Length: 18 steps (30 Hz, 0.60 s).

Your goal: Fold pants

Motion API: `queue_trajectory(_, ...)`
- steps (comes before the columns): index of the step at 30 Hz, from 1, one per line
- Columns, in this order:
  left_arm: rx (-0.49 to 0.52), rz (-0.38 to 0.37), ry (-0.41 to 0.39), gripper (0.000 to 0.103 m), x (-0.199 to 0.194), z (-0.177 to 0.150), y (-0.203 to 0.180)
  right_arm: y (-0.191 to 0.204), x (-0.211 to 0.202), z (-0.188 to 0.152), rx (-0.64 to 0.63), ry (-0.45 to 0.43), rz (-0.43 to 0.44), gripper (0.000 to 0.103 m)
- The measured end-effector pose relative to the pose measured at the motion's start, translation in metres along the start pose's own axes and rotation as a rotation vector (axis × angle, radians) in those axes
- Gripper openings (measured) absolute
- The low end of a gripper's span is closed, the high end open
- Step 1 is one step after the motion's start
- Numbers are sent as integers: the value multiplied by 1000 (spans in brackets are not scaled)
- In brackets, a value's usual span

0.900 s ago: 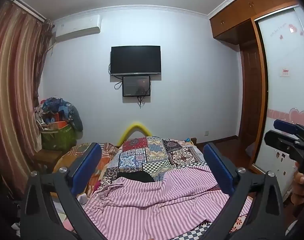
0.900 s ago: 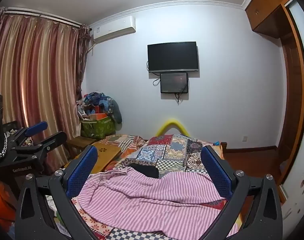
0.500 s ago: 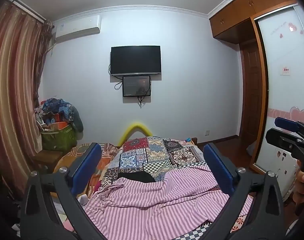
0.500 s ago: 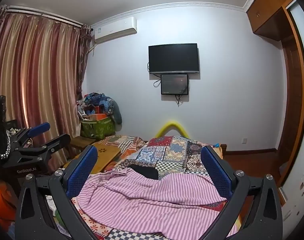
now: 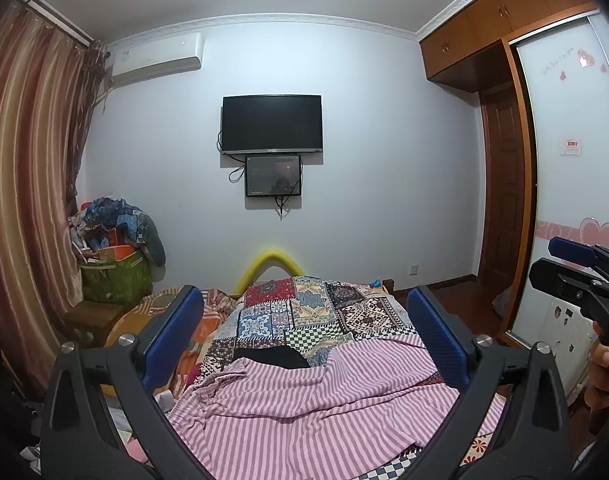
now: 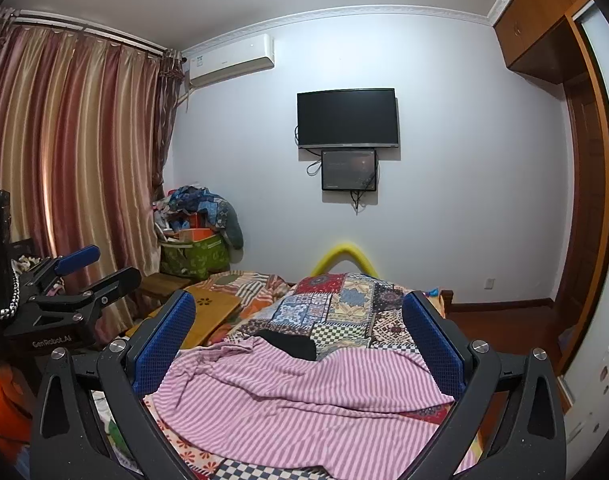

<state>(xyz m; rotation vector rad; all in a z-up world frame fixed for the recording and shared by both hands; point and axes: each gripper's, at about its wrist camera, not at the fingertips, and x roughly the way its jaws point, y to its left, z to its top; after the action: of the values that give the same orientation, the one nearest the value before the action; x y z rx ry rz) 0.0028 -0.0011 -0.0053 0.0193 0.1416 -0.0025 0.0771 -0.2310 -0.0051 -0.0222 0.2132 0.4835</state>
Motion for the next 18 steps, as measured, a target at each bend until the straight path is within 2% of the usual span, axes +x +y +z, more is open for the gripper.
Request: queue_trajectory(18, -1, -9, -4, 103, 1, 2, -3, 1, -1, 3, -5, -3, -2, 103)
